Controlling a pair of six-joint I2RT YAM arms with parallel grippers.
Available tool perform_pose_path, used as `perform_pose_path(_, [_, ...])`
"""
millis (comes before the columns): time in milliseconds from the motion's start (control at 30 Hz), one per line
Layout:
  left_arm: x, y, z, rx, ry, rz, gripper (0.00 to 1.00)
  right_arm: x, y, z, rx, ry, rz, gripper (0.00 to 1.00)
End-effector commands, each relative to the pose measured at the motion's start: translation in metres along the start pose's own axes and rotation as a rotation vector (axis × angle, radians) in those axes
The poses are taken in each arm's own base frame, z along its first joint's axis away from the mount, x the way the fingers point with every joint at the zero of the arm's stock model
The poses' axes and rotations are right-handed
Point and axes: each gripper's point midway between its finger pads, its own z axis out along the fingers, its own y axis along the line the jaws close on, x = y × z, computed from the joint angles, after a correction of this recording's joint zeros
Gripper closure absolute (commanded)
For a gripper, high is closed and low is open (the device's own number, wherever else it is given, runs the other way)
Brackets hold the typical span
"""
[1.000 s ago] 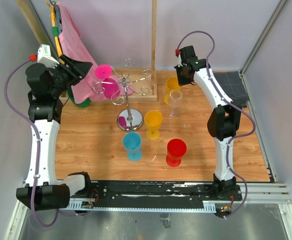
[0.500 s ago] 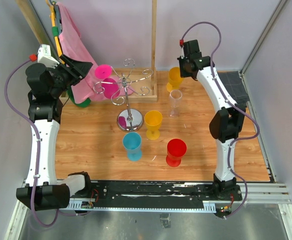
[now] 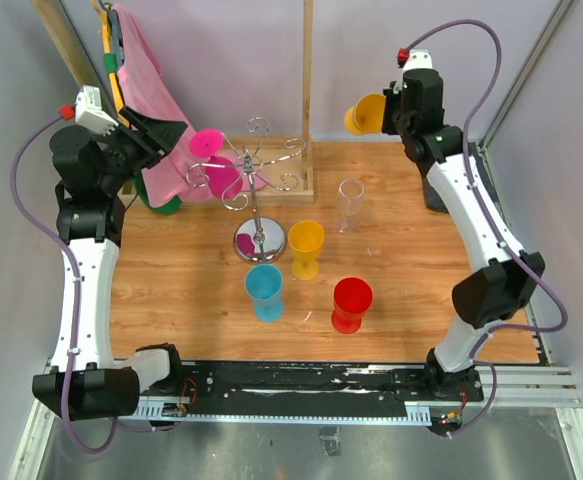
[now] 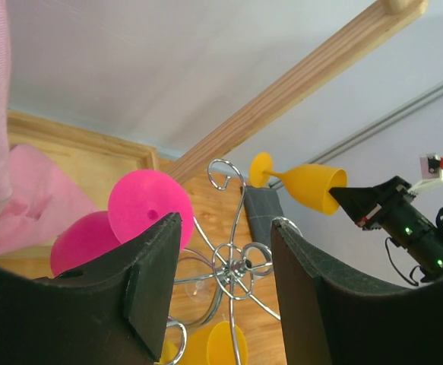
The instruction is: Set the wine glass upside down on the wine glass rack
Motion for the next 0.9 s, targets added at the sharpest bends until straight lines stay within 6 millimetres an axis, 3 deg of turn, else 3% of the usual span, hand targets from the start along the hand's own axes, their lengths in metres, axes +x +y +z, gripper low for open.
perform_pose_path(0, [-0.006,-0.015,0.002,0.080,-0.009,-0.004,0.44,-0.065,0.007,-0.042,-0.070,-0.273,0.112,0.99])
perform_pose_path(200, [-0.004,-0.032,0.006,0.181,0.019,-0.065,0.44,-0.129,0.013,-0.130,-0.235,-0.568,0.224,0.99])
perform_pose_path(300, [-0.005,-0.042,0.007,0.241,0.028,-0.100,0.44,-0.152,0.018,-0.172,-0.352,-0.687,0.288,0.99])
perform_pose_path(433, [-0.010,-0.064,0.004,0.357,0.031,-0.165,0.43,-0.178,0.019,-0.212,-0.556,-0.776,0.422,0.99])
perform_pose_path(633, [-0.022,-0.096,-0.007,0.528,0.031,-0.243,0.42,-0.202,0.038,-0.245,-0.899,-0.801,0.509,0.99])
perform_pose_path(867, [-0.031,-0.126,-0.025,0.694,0.059,-0.320,0.42,-0.208,0.060,-0.245,-1.300,-0.717,0.626,0.99])
